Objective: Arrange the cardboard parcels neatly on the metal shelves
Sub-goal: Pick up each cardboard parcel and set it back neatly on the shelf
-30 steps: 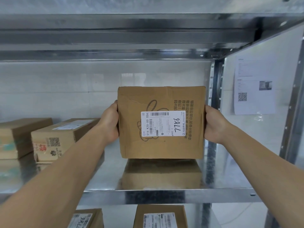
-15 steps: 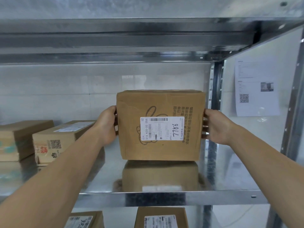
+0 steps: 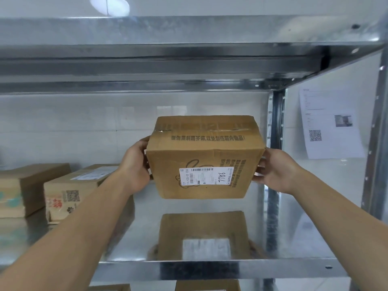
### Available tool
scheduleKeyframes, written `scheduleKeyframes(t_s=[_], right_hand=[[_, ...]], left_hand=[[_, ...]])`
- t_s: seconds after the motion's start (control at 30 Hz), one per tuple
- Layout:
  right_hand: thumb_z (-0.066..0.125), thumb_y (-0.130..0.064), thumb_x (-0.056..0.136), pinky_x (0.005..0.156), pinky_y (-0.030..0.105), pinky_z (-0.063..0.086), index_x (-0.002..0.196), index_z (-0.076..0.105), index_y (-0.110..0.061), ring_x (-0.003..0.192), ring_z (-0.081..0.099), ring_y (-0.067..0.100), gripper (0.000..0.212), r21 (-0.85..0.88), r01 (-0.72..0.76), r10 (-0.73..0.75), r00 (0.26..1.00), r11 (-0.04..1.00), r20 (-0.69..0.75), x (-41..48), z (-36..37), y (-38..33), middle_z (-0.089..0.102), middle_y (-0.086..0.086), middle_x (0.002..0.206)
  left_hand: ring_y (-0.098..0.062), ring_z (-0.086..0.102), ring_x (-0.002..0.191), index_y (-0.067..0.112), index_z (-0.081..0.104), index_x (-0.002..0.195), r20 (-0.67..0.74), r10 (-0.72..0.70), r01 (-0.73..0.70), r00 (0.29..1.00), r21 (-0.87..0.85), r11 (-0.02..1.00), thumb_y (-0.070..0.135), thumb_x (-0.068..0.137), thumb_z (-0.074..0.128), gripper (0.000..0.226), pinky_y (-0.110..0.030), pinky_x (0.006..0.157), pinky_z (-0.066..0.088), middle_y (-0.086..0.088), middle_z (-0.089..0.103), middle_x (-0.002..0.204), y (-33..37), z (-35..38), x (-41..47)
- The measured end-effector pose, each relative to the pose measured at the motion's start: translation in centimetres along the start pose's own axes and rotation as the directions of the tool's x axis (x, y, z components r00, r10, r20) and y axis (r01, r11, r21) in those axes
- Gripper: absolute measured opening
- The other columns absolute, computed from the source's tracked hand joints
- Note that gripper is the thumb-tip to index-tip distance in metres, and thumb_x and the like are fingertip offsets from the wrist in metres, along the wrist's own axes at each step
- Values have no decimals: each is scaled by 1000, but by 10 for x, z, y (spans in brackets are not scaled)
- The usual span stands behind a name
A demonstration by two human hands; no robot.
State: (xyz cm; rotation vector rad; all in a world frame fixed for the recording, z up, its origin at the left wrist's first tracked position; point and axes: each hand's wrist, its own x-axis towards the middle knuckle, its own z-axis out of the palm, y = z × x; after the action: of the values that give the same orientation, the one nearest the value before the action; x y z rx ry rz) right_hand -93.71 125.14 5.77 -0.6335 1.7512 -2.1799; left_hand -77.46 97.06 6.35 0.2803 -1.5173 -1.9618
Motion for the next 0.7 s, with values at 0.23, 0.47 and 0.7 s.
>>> scheduleKeyframes(t_s=[0.23, 0.47, 0.7], right_hand=[[48, -33, 108, 92, 51, 59, 117, 74, -27, 101, 60, 32, 28, 77, 35, -34, 999, 996, -6, 11, 0, 1, 60, 12, 103], [47, -31, 108, 80, 42, 58, 130, 66, -35, 94, 56, 31, 29, 150, 61, -53, 997, 987, -53, 15, 4, 2, 62, 12, 109], [46, -44, 106, 106, 52, 50, 116, 69, -29, 110, 69, 40, 29, 102, 82, -73, 994, 991, -80, 17, 9, 1, 76, 13, 109]], left_hand=[[-25, 67, 116, 25, 68, 124, 30, 12, -11, 999, -34, 999, 50, 106, 38, 44, -41, 95, 52, -6, 73, 123, -1, 7, 0], [-25, 68, 115, 20, 62, 136, 18, 34, -34, 999, 6, 999, 50, 105, 39, 48, -40, 96, 51, -5, 74, 122, -7, 8, 8], [-26, 70, 86, 18, 75, 95, 57, 43, -42, 997, -20, 999, 36, 100, 42, 37, -38, 80, 51, -6, 75, 96, -12, 8, 10]])
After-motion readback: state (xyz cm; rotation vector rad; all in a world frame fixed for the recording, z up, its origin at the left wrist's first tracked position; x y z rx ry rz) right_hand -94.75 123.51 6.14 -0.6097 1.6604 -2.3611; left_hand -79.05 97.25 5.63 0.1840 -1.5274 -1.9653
